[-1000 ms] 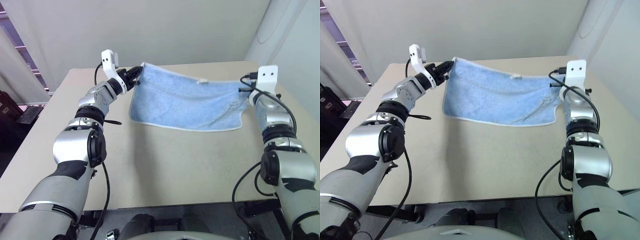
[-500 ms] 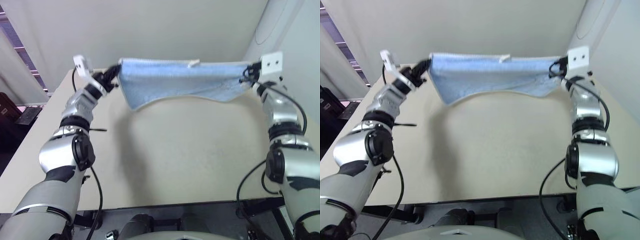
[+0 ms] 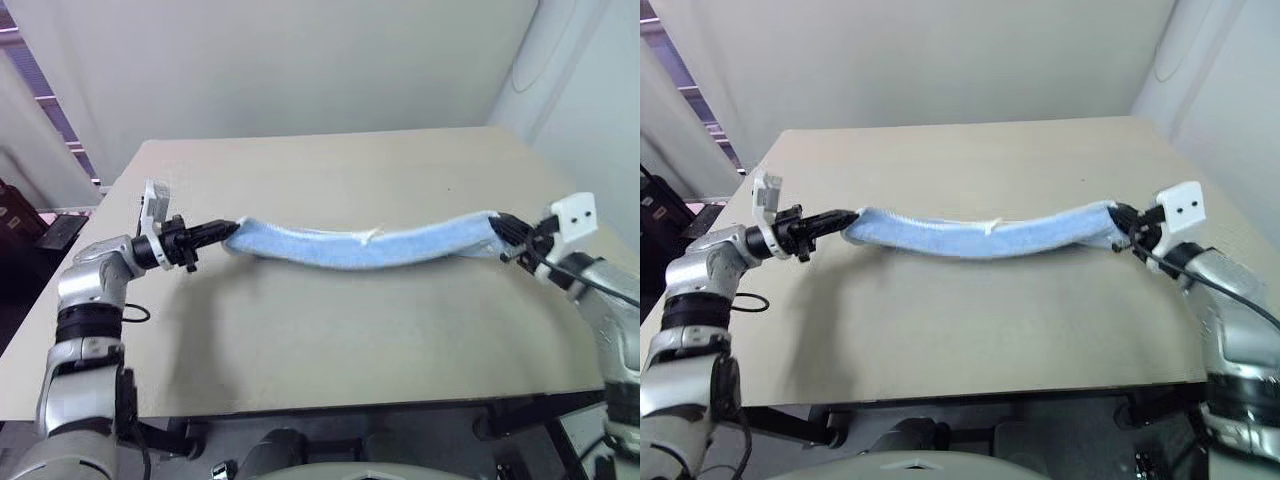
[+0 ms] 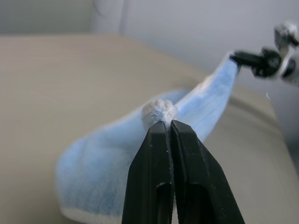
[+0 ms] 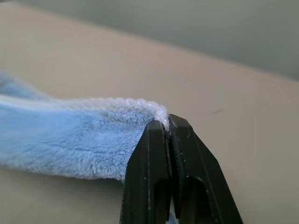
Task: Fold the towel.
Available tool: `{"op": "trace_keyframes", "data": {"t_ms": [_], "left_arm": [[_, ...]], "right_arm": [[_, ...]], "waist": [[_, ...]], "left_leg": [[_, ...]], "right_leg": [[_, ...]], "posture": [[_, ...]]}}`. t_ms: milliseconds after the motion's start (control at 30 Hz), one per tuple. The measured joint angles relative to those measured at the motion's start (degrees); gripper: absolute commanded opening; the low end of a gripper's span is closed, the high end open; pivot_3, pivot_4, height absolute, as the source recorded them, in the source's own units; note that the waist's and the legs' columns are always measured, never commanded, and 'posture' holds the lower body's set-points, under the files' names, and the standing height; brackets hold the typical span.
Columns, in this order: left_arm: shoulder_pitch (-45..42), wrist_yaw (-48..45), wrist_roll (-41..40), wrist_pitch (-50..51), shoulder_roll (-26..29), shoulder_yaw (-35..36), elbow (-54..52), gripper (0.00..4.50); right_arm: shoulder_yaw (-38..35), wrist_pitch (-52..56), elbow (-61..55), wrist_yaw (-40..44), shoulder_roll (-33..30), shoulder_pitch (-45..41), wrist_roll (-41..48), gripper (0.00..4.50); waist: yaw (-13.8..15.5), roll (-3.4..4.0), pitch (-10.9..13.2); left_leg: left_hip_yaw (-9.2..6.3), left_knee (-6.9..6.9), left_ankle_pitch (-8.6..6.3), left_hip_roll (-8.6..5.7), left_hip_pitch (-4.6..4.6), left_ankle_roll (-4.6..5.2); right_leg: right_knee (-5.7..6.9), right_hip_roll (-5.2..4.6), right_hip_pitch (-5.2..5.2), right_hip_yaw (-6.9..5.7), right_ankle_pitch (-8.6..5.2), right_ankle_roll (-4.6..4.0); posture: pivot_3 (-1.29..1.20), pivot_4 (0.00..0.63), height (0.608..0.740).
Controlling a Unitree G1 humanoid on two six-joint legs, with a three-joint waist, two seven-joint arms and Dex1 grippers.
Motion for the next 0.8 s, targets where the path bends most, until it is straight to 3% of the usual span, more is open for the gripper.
{"op": "trace_keyframes", "data": {"t_ms": [267, 500, 800], "left_arm": [[11.4, -3.1, -4.7, 7.9, 7.3, -0.5, -14.7, 0.02], [19.3, -5.7, -5.7, 6.4, 10.3, -1.8, -19.1, 0.02], [22.2, -10.7, -5.5, 0.3, 13.2, -5.4, -14.7, 0.02]], "right_arm": [[-4.6, 2.9, -9.2, 6.5, -0.7, 16.6, 4.4, 0.00], [-13.8, 2.1, -7.2, 11.2, -0.2, 23.1, 8.7, 0.00], [-16.5, -1.7, -8.3, 19.4, 0.2, 35.3, 9.6, 0.00]], "waist": [[2.4, 0.06, 0.0], [3.1, 0.14, 0.0], [3.8, 0.23, 0.0]], "left_leg": [[0.13, 0.06, -0.09, 0.01, 0.00, -0.13], [0.26, -0.10, -0.16, 0.00, -0.03, -0.10], [0.32, -0.28, -0.27, 0.04, -0.08, 0.07]], "right_leg": [[-0.14, -0.10, 0.08, 0.04, -0.19, -0.42], [-0.49, -0.23, 0.15, 0.03, -0.19, -0.44], [-0.91, -0.27, 0.19, 0.01, -0.20, -0.43]], "posture": [[0.00, 0.000, 0.740], [0.00, 0.000, 0.740], [0.00, 0.000, 0.740]]}}
